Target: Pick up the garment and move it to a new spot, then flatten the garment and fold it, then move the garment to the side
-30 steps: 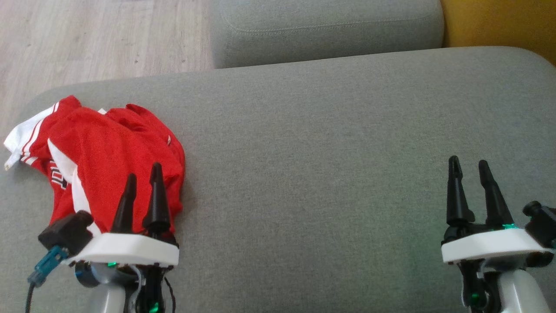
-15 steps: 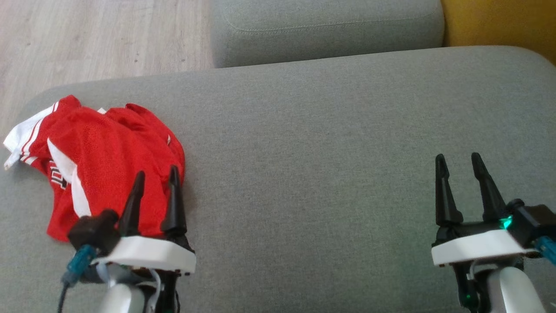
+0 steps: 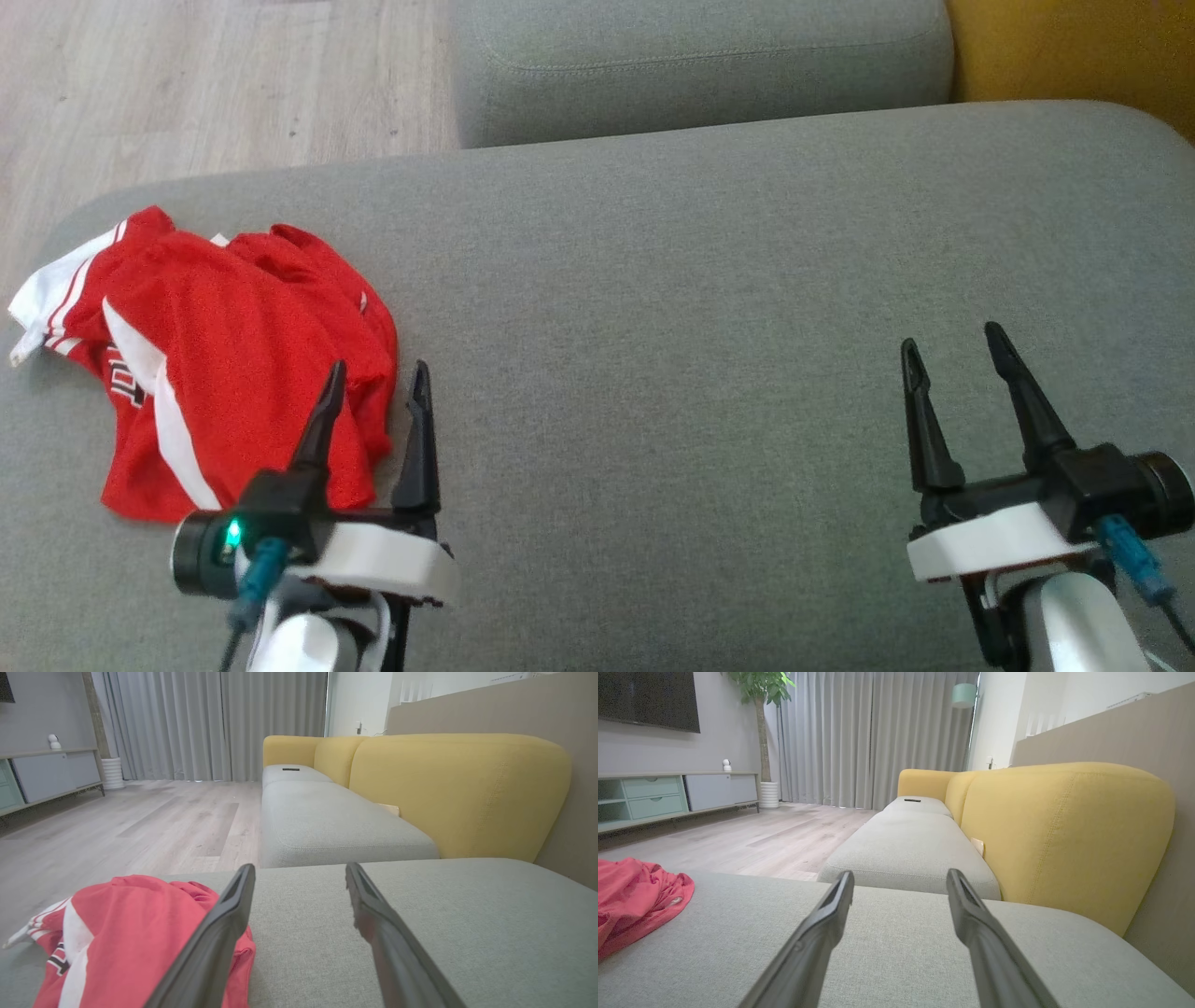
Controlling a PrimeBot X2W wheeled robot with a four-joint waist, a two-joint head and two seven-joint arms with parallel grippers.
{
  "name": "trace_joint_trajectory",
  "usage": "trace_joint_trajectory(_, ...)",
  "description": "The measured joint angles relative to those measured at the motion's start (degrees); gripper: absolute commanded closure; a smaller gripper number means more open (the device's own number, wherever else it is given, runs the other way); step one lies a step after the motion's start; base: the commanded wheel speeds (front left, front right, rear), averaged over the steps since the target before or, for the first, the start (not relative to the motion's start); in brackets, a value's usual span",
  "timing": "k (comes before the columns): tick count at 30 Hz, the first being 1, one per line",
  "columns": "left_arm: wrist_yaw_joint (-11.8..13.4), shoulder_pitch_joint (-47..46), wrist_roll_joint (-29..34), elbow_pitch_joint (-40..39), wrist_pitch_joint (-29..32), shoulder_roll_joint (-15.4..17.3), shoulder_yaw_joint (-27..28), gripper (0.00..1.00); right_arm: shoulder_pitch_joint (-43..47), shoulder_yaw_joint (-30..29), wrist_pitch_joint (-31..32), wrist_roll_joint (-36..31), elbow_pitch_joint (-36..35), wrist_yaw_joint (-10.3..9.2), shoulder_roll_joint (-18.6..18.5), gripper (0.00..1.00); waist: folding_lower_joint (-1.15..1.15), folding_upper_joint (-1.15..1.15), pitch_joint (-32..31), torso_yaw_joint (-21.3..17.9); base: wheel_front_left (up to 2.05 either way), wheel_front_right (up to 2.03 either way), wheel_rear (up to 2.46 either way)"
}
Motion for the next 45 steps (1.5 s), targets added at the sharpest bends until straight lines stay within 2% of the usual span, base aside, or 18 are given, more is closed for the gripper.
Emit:
trace_joint_trajectory(5,2.26,-0.07,3.47,-0.12,-0.8,1.0,-2.48,0.0,-0.02,0.38,-0.8,-4.03,-0.68,0.0,-0.01,0.0,0.0,0.0,-0.15,0.03,0.0,0.0,0.0)
trace_joint_trajectory(10,2.83,-0.07,3.65,-2.27,-1.58,0.76,-2.6,0.0,-0.03,0.63,-1.53,-5.42,-1.56,0.0,-0.03,0.0,0.0,0.0,-0.26,0.14,0.0,0.0,0.0)
trace_joint_trajectory(13,1.08,0.21,1.64,-2.63,-2.09,-1.29,-0.4,0.0,-0.03,0.4,-2.03,-4.17,-2.05,0.0,-0.05,0.0,0.0,0.0,-0.36,0.23,0.0,0.0,0.0)
trace_joint_trajectory(21,-9.82,2.89,-0.51,-0.75,-3.16,-5.28,7.13,0.0,0.05,-1.02,-3.2,1.74,1.09,0.0,-0.07,0.0,0.0,0.0,-0.69,0.49,0.0,0.0,0.0)
trace_joint_trajectory(25,-12.62,3.79,-1.67,2.33,-3.24,-5.64,9.32,0.0,0.07,-1.24,-3.2,4.36,3.85,0.0,-0.07,0.0,0.0,0.0,-0.85,0.68,0.0,0.0,0.0)
trace_joint_trajectory(29,-13.62,3.89,-6.84,5.05,-3.24,-5.7,9.55,0.0,0.07,-1.21,-3.2,6.46,6.14,0.0,-0.07,0.0,0.0,0.0,-0.9,0.57,0.0,0.0,0.0)
trace_joint_trajectory(32,-13.8,3.89,-8.1,6.02,-3.25,-5.75,9.55,0.0,0.06,-1.24,-3.2,7.82,6.92,0.0,-0.07,0.0,0.0,0.0,-0.84,0.47,0.0,0.0,0.0)
trace_joint_trajectory(45,-13.76,3.76,-8.55,7.12,-3.24,-5.78,9.32,0.0,0.04,-0.96,-3.2,7.25,7.1,0.0,-0.07,0.0,0.0,0.0,-0.54,1.17,0.0,0.0,0.0)
